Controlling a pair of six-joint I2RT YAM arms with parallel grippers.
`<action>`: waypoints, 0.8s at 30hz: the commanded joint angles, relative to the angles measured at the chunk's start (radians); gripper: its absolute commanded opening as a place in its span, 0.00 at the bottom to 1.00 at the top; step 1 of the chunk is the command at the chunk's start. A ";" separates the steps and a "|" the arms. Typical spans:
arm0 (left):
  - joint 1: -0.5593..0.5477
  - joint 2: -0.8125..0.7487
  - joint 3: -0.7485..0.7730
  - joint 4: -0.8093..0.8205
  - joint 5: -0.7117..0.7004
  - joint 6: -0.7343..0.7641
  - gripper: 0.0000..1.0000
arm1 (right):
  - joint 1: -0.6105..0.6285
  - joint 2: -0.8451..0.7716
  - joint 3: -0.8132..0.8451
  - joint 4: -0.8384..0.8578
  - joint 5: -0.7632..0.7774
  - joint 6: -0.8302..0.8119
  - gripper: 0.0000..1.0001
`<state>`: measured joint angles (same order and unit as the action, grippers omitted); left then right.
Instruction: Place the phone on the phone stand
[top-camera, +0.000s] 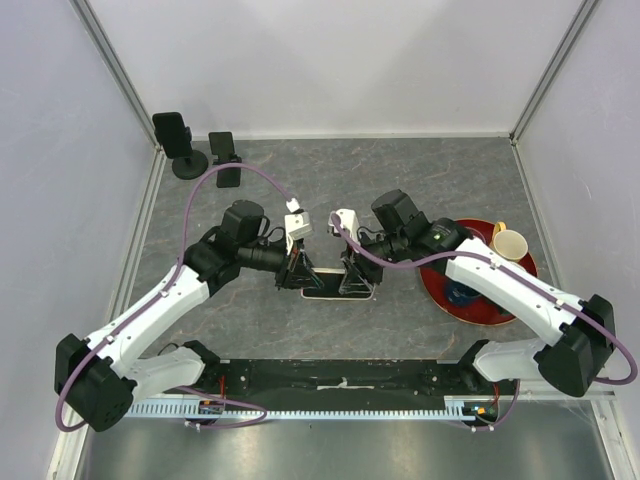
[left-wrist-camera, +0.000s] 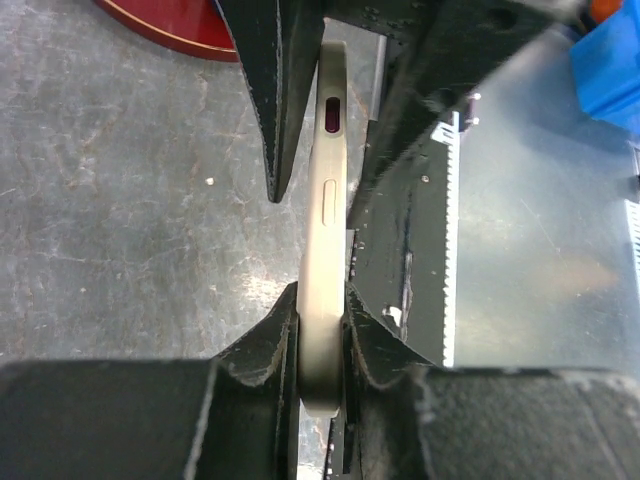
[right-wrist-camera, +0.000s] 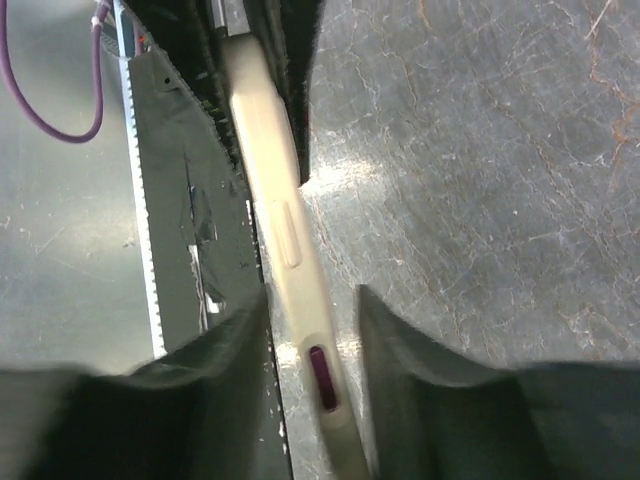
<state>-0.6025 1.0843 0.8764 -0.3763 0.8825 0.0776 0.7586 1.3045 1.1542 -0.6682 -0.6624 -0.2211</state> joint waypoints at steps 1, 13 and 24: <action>-0.002 -0.040 0.032 0.105 0.021 0.001 0.02 | 0.019 -0.013 -0.036 0.090 -0.063 0.009 0.33; 0.000 -0.303 0.010 0.119 -0.769 -0.623 0.73 | 0.057 -0.259 -0.406 0.829 0.562 0.461 0.00; 0.000 -0.192 0.030 0.143 -0.613 -0.973 0.75 | 0.269 -0.280 -0.749 1.631 1.035 0.545 0.00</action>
<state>-0.6022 0.8150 0.8581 -0.2501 0.1959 -0.7296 0.9592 1.0134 0.4488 0.4927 0.1616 0.3294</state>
